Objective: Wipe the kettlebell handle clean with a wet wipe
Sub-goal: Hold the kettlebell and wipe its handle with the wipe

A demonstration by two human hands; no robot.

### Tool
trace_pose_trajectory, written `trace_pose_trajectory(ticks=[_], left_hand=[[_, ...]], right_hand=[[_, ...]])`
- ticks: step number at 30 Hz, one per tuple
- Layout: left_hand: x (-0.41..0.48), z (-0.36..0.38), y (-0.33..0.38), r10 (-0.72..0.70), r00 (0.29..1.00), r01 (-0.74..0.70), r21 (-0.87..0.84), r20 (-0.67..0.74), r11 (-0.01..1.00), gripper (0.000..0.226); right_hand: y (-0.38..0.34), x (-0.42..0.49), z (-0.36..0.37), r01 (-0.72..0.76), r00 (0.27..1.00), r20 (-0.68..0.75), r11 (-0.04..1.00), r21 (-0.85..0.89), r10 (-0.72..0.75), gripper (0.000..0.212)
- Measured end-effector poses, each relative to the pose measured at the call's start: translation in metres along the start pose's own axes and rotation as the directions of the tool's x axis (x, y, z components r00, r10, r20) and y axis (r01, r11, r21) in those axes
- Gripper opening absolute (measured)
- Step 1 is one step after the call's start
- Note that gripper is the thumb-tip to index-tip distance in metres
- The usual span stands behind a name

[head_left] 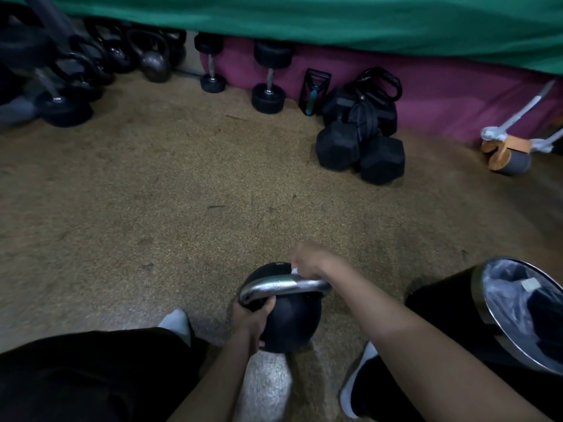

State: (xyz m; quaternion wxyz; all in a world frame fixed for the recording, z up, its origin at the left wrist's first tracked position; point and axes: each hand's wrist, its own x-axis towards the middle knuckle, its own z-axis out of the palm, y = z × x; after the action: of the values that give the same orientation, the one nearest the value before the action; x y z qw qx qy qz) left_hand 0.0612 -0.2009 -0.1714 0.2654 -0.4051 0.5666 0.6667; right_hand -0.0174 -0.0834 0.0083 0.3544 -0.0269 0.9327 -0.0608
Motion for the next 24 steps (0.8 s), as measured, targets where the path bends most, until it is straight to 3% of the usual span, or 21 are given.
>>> trace_pose_trajectory(ticks=[9, 24], left_hand=[[-0.004, 0.001, 0.001, 0.007, 1.0, -0.007, -0.015, 0.025, 1.0, 0.074], [-0.011, 0.001, 0.006, -0.004, 1.0, 0.004, -0.032, 0.011, 0.999, 0.075]], right_hand=[[-0.006, -0.004, -0.006, 0.046, 0.997, 0.066, 0.999, 0.0, -0.046, 0.031], [-0.003, -0.015, -0.006, 0.051, 0.994, -0.096, 0.998, 0.028, -0.048, 0.03]])
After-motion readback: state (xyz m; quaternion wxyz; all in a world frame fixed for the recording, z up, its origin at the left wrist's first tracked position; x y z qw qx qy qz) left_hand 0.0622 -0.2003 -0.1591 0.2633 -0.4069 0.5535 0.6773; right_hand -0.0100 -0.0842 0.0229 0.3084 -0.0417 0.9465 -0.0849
